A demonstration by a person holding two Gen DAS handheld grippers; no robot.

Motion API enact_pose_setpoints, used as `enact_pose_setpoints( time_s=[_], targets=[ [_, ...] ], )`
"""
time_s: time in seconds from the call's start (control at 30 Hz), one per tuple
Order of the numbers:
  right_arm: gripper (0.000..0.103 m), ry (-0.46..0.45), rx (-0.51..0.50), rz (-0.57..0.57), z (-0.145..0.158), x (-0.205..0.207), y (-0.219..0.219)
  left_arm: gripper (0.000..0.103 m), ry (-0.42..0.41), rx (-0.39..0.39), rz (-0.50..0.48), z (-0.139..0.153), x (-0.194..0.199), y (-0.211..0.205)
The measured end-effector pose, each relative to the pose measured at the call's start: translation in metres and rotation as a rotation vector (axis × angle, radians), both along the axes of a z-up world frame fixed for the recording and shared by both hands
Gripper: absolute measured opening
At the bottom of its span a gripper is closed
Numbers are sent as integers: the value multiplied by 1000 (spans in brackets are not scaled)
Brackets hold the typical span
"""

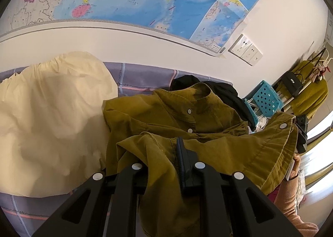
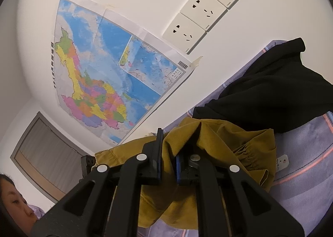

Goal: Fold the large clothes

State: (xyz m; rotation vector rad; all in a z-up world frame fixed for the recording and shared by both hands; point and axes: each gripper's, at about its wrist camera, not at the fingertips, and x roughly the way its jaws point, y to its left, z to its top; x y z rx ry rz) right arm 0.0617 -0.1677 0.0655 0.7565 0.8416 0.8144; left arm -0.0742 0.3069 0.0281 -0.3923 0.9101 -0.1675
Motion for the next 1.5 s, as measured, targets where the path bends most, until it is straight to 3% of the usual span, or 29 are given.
enact_pose_setpoints(
  time_s=[0.57,1.5],
  targets=[
    [10,22,2,-10,-11,6,-2,15,-1,73,21,-4,6,-10],
    [14,74,-10,-25,-33,24,0,15,47,95,59,-17,24,-10]
  ],
)
